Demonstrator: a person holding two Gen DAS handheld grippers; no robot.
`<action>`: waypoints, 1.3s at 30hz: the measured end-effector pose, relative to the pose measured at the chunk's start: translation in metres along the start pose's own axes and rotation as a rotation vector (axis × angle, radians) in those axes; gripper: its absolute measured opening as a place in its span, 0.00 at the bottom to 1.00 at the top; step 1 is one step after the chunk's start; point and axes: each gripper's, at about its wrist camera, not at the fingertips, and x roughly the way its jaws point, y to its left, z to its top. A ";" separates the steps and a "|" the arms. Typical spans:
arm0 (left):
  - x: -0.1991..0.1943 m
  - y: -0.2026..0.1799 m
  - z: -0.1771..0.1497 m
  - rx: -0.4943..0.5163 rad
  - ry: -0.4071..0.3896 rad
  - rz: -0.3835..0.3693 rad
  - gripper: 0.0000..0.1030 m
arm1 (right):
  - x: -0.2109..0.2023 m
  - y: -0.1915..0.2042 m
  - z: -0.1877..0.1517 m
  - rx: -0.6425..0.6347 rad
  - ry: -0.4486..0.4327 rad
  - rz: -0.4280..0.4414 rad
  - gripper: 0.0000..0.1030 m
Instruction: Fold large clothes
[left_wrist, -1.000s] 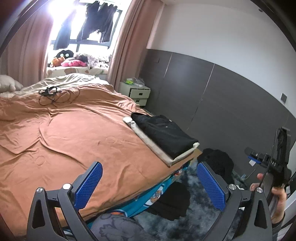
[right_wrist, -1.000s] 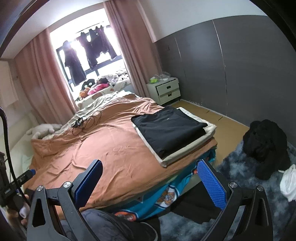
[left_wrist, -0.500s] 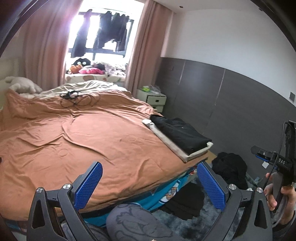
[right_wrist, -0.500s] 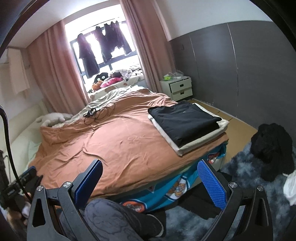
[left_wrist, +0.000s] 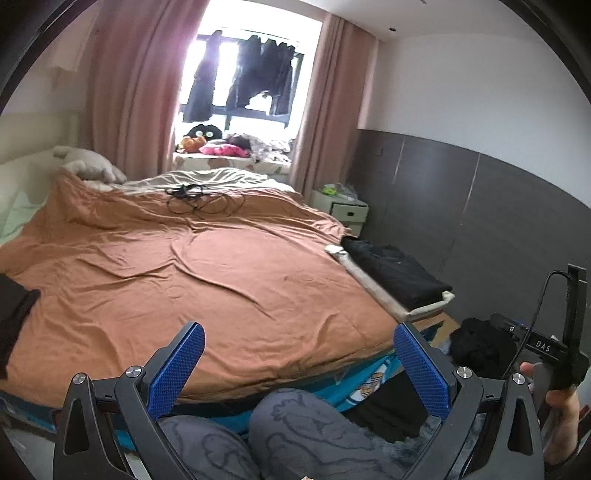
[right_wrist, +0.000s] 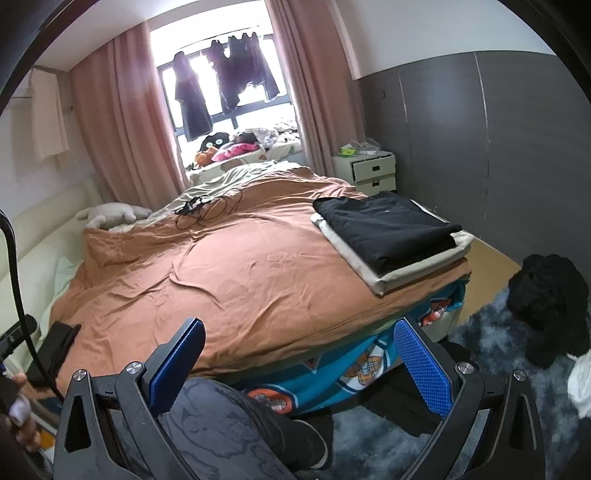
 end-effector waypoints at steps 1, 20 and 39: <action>-0.001 0.001 -0.002 -0.001 0.002 0.008 0.99 | 0.001 0.002 -0.001 -0.003 -0.001 0.001 1.00; -0.013 0.003 -0.010 0.013 -0.028 0.067 0.99 | 0.005 0.005 -0.005 -0.012 -0.001 0.016 1.00; -0.022 -0.008 -0.013 0.048 -0.031 0.062 0.99 | 0.000 0.001 -0.009 -0.004 -0.006 0.011 1.00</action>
